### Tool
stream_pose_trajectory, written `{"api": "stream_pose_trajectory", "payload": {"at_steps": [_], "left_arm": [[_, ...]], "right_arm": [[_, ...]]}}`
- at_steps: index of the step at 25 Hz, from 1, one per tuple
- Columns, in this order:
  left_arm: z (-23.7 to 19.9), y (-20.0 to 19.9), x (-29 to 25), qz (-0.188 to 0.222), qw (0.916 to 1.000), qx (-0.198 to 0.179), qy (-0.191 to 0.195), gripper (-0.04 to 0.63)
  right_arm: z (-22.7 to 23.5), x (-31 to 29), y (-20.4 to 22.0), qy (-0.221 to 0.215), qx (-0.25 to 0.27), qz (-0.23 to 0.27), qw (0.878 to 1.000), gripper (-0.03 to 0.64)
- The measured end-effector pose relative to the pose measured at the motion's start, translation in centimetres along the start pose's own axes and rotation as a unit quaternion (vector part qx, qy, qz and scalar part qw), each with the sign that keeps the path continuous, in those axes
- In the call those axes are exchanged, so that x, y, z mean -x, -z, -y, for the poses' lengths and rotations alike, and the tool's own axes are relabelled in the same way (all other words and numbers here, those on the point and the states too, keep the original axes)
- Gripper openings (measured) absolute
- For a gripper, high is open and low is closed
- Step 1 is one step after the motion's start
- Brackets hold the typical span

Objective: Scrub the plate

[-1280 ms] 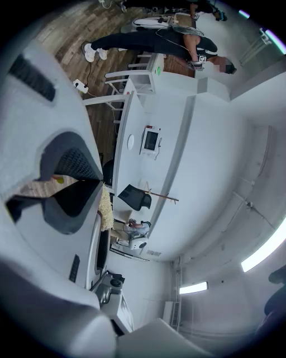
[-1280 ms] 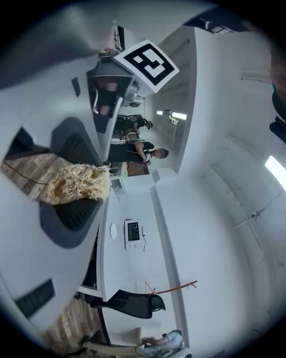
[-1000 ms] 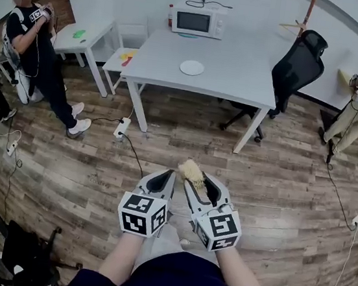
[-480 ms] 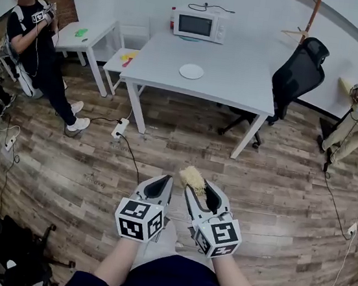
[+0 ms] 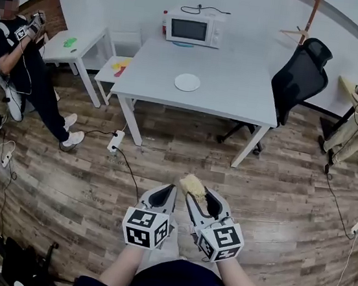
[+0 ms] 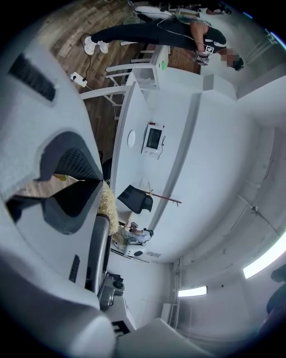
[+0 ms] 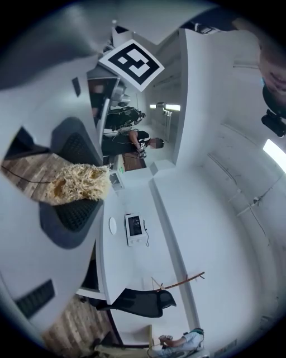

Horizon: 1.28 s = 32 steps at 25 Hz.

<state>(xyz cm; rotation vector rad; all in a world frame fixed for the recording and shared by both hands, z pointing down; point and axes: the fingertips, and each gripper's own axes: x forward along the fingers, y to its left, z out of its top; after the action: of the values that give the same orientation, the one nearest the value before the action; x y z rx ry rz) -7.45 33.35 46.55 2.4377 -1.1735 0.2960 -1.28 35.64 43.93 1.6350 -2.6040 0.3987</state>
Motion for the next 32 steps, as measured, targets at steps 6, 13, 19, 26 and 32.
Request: {"api": "stream_pose_trajectory", "payload": {"at_steps": [6,13,19,26,32], "left_arm": [[-5.1,-4.3,-5.6,-0.009,0.9998,-0.015,0.01,0.02],[-12.0,-10.3,-12.1,-0.008,0.9995,-0.022,0.02,0.02],[-17.3,-13.7,-16.7,-0.004,0.9993,-0.024,0.027,0.02],[-20.8,-15.6,-21.1,-0.016,0.9994,-0.015,0.026,0.02],[-23.0,-15.8,-25.6,-0.031,0.9994,0.0,0.016,0.02]], "right_arm": [[2.8,-7.9,-3.0,0.009,-0.001,0.002,1.0,0.181],[6.0,-17.7,-7.1,0.026,0.014,0.012,0.999,0.181],[8.2,-24.6,-9.0,0.04,0.013,0.025,0.999,0.181],[11.1,-28.6,-9.3,0.06,-0.004,0.013,0.998,0.181],[15.8,-31.6,-9.4,0.066,-0.016,0.004,0.998,0.181]]}}
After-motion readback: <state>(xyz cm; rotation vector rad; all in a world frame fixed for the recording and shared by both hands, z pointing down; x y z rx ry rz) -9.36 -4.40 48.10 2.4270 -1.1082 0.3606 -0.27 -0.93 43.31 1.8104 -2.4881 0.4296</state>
